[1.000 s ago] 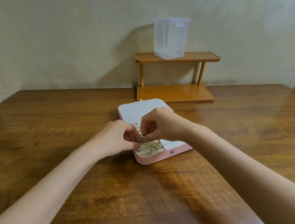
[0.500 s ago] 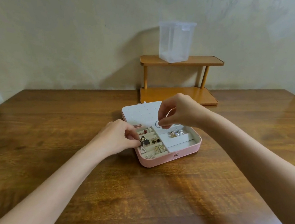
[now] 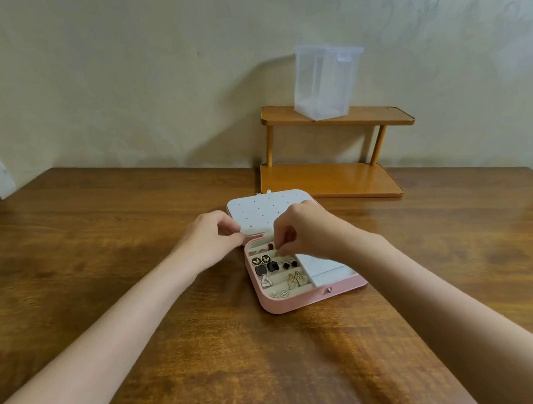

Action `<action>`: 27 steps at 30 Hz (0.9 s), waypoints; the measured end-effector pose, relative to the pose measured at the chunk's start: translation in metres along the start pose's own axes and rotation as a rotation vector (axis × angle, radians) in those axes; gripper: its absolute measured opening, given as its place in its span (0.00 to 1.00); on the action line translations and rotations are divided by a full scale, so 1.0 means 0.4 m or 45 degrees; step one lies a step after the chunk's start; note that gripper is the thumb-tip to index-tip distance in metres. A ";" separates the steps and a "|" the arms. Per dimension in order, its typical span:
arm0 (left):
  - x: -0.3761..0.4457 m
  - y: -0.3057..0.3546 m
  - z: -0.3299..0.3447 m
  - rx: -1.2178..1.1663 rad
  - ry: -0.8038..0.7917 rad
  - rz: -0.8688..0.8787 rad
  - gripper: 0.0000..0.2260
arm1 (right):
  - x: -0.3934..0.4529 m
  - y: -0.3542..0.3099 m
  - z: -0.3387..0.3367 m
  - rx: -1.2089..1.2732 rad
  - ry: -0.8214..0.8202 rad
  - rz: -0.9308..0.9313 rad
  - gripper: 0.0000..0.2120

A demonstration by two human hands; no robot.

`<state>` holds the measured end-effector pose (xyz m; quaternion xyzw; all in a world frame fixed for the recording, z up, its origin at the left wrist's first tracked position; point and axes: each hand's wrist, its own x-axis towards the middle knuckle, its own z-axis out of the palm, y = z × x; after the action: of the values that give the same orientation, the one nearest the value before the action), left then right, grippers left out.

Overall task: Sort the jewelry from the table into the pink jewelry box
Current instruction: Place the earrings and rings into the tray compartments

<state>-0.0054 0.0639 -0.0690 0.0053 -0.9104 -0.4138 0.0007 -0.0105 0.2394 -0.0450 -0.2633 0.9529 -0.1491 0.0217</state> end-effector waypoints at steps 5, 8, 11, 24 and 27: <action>0.030 -0.006 0.012 -0.225 -0.013 -0.162 0.08 | 0.001 0.015 0.003 0.033 -0.013 0.010 0.07; 0.042 -0.013 0.019 -0.318 -0.037 -0.208 0.09 | -0.008 0.053 -0.021 0.182 0.233 0.071 0.07; 0.054 -0.012 0.026 -0.318 -0.042 -0.202 0.11 | -0.014 0.081 -0.039 0.220 0.215 0.106 0.06; 0.116 -0.006 0.056 -0.214 0.097 -0.363 0.25 | 0.018 0.024 0.017 0.271 -0.016 0.129 0.07; 0.121 -0.003 0.056 -0.347 0.066 -0.428 0.20 | 0.024 0.022 0.017 0.259 -0.035 0.152 0.07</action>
<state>-0.0540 0.0795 -0.0847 0.1676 -0.8319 -0.5272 -0.0441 -0.0224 0.2398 -0.0537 -0.2044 0.9464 -0.2400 0.0700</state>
